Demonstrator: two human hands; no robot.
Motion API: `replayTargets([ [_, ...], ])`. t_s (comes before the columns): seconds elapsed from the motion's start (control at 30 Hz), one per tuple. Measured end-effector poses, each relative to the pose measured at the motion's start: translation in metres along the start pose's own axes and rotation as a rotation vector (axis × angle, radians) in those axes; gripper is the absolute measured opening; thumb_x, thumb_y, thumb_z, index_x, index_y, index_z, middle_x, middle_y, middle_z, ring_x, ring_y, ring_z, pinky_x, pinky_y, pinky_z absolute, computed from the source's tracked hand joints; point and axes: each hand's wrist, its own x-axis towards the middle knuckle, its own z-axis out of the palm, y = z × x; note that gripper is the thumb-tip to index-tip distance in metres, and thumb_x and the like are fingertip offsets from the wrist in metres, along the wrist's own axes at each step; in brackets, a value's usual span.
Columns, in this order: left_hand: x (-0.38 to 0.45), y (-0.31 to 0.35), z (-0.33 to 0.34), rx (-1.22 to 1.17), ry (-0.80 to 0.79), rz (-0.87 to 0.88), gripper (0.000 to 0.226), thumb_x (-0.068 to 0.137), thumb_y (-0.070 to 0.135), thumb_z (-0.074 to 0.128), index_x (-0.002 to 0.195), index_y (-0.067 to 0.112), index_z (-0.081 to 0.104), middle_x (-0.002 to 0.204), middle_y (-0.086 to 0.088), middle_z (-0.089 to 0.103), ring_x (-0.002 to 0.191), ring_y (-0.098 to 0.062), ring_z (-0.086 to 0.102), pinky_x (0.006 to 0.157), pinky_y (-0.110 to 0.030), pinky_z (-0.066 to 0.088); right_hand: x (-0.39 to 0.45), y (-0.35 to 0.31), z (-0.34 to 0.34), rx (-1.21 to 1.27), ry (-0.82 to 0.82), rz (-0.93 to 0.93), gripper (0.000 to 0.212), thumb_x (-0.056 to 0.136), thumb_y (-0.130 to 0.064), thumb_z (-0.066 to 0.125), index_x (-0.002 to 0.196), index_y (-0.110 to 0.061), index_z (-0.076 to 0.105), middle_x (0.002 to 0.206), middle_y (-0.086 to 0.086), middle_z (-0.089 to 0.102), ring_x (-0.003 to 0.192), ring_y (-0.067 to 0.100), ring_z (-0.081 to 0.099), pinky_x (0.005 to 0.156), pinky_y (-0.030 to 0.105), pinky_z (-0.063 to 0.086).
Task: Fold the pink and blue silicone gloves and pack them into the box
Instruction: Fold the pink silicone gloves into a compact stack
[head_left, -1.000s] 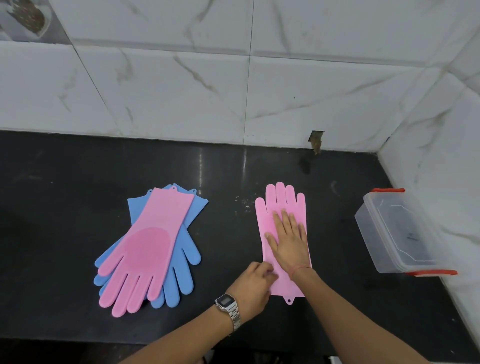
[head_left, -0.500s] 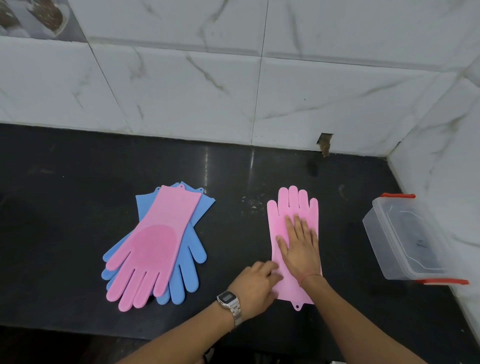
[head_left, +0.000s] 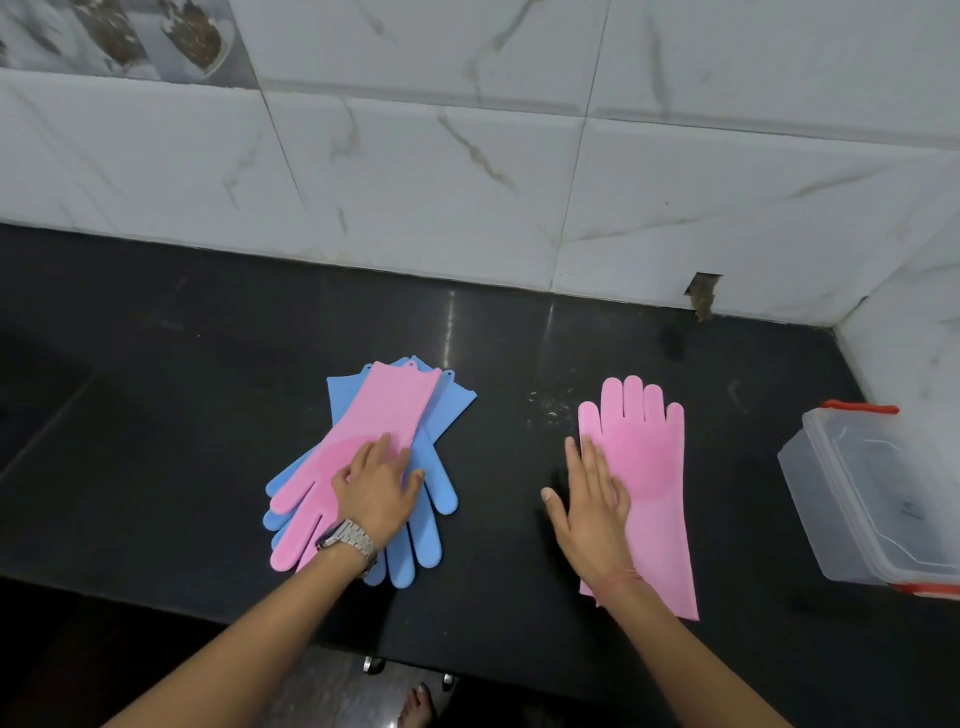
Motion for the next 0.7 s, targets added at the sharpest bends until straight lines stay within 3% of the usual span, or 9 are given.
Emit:
replayTargets([
  [0.17, -0.010, -0.005, 0.002, -0.092, 0.078, 0.079, 0.055, 0.094, 0.024, 0.055, 0.145, 0.013, 0.036, 0.146, -0.007, 0.043, 0.126, -0.027, 0.047, 0.103, -0.035, 0.040, 0.000, -0.052, -0.003, 0.034, -0.092, -0.226, 0.069, 0.097, -0.035, 0.044, 0.154, -0.033, 0.003, 0.163, -0.011, -0.003, 0.145, 0.001, -0.011, 0.117, 0.033, 0.000],
  [0.23, -0.012, -0.004, -0.002, -0.212, 0.107, 0.080, 0.047, 0.094, 0.007, 0.050, 0.140, 0.012, 0.044, 0.138, -0.008, 0.052, 0.117, -0.023, 0.053, 0.098, -0.029, 0.043, 0.002, -0.074, -0.007, 0.029, -0.122, -0.323, 0.074, 0.095, -0.027, 0.050, 0.154, -0.030, 0.006, 0.163, -0.010, 0.000, 0.147, 0.004, -0.006, 0.120, 0.036, 0.003],
  [0.33, -0.020, -0.003, -0.014, -0.336, 0.123, 0.112, 0.033, 0.096, 0.008, 0.048, 0.126, 0.015, 0.061, 0.129, -0.010, 0.061, 0.106, -0.022, 0.058, 0.089, -0.030, 0.044, 0.006, -0.104, -0.011, -0.020, -0.129, -0.484, 0.080, 0.093, -0.020, 0.055, 0.155, -0.025, 0.005, 0.164, -0.006, 0.000, 0.149, 0.009, -0.005, 0.122, 0.038, 0.001],
  [0.4, -0.029, 0.001, -0.022, -0.290, 0.088, 0.305, 0.035, 0.087, -0.003, 0.056, 0.118, 0.008, 0.067, 0.123, -0.010, 0.065, 0.110, -0.026, 0.061, 0.091, -0.033, 0.045, 0.009, -0.118, -0.012, -0.059, -0.107, -0.622, 0.087, 0.089, -0.016, 0.059, 0.155, -0.022, 0.004, 0.164, -0.003, 0.000, 0.150, 0.012, -0.006, 0.121, 0.036, -0.004],
  [0.47, -0.040, 0.002, -0.031, -0.323, 0.047, 0.523, 0.028, 0.076, -0.009, 0.059, 0.094, 0.006, 0.073, 0.100, -0.009, 0.073, 0.089, -0.024, 0.067, 0.074, -0.027, 0.048, 0.010, -0.128, -0.013, -0.085, -0.144, -0.699, 0.091, 0.086, -0.011, 0.062, 0.155, -0.021, 0.004, 0.163, 0.002, 0.011, 0.150, 0.018, 0.007, 0.122, 0.035, 0.004],
  [0.5, -0.046, 0.002, -0.036, -0.334, 0.013, 0.602, 0.025, 0.072, -0.009, 0.058, 0.085, 0.007, 0.073, 0.089, -0.006, 0.074, 0.077, -0.017, 0.065, 0.066, -0.022, 0.045, 0.010, -0.132, -0.014, -0.076, -0.202, -0.684, 0.093, 0.084, -0.009, 0.062, 0.155, -0.023, 0.004, 0.159, 0.006, 0.026, 0.145, 0.024, 0.026, 0.119, 0.039, 0.022],
  [0.57, -0.054, -0.001, -0.042, -0.354, -0.011, 0.669, 0.029, 0.073, -0.007, 0.055, 0.087, 0.013, 0.071, 0.088, 0.002, 0.072, 0.075, -0.001, 0.056, 0.066, -0.011, 0.040, 0.008, -0.135, -0.018, -0.063, -0.289, -0.601, 0.092, 0.085, -0.009, 0.059, 0.154, -0.031, 0.002, 0.126, 0.013, 0.060, 0.107, 0.034, 0.060, 0.083, 0.042, 0.050],
  [0.63, -0.059, -0.004, -0.046, -0.384, -0.020, 0.673, 0.035, 0.078, 0.000, 0.049, 0.097, 0.023, 0.067, 0.096, 0.009, 0.069, 0.083, 0.008, 0.051, 0.076, -0.003, 0.037, 0.007, -0.135, -0.022, -0.111, -0.319, -0.538, 0.077, 0.089, -0.013, 0.052, 0.152, -0.030, 0.012, 0.100, 0.016, 0.065, 0.084, 0.037, 0.062, 0.065, 0.039, 0.044],
  [0.7, -0.062, -0.007, -0.048, -0.302, 0.019, 0.694, 0.037, 0.079, 0.003, 0.051, 0.101, 0.030, 0.060, 0.099, 0.013, 0.062, 0.088, 0.005, 0.049, 0.080, -0.009, 0.036, 0.009, -0.132, -0.028, -0.084, -0.359, -0.483, 0.048, 0.089, -0.009, 0.048, 0.135, -0.020, 0.042, 0.095, 0.018, 0.064, 0.083, 0.040, 0.061, 0.063, 0.038, 0.041],
])
